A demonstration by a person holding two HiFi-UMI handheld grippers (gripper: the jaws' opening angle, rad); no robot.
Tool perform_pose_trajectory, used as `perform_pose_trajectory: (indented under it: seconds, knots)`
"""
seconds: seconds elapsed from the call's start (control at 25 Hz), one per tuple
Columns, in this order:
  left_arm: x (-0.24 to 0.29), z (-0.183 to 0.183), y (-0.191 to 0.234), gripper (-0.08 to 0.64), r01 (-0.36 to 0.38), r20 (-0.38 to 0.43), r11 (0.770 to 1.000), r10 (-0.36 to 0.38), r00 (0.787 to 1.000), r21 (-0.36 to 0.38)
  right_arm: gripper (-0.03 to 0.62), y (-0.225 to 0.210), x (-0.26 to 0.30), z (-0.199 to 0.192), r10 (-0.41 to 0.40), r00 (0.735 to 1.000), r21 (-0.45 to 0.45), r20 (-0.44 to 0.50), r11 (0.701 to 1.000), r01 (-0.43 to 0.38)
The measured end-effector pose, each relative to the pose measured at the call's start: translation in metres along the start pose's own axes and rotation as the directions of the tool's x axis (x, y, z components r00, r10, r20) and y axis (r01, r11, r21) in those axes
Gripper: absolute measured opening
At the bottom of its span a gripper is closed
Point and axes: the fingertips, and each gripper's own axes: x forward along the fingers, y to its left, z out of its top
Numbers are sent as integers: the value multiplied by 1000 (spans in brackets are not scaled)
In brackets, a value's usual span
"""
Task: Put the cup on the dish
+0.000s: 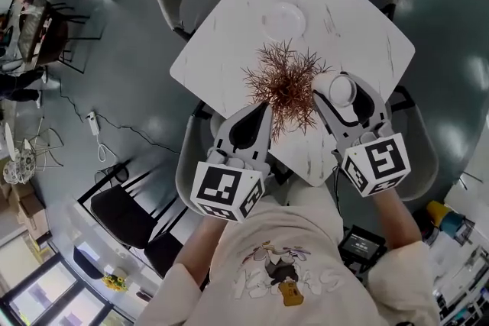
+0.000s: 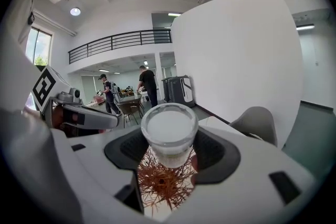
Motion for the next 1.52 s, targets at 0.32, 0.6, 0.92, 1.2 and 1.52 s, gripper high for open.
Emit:
perform_pose_trajectory:
  seconds: [0.32,0.6,0.92,1.2,1.52]
  knots:
    - [18,12,8,3,-30,13,1000,29,999,9,265,-19,23,11,29,1000,-17,1,999,-29]
    - [39,18,18,3,-46,16,999,46,999,3,265,-36,48,9,30,999,-28,-12,999,-30]
    - [59,22,34,3,-57,11,998,57,998,-8,265,-53,73,7,27,1000,-27,-16,999,-27]
    - [76,24,48,3,-66,-2,998,66,998,-9,265,-69,97,2,25,999,-9,-27,1000,-25]
    - [94,23,65,3,-78,-9,997,78,997,-6,265,-84,124,-9,6,999,17,-39,1000,-5]
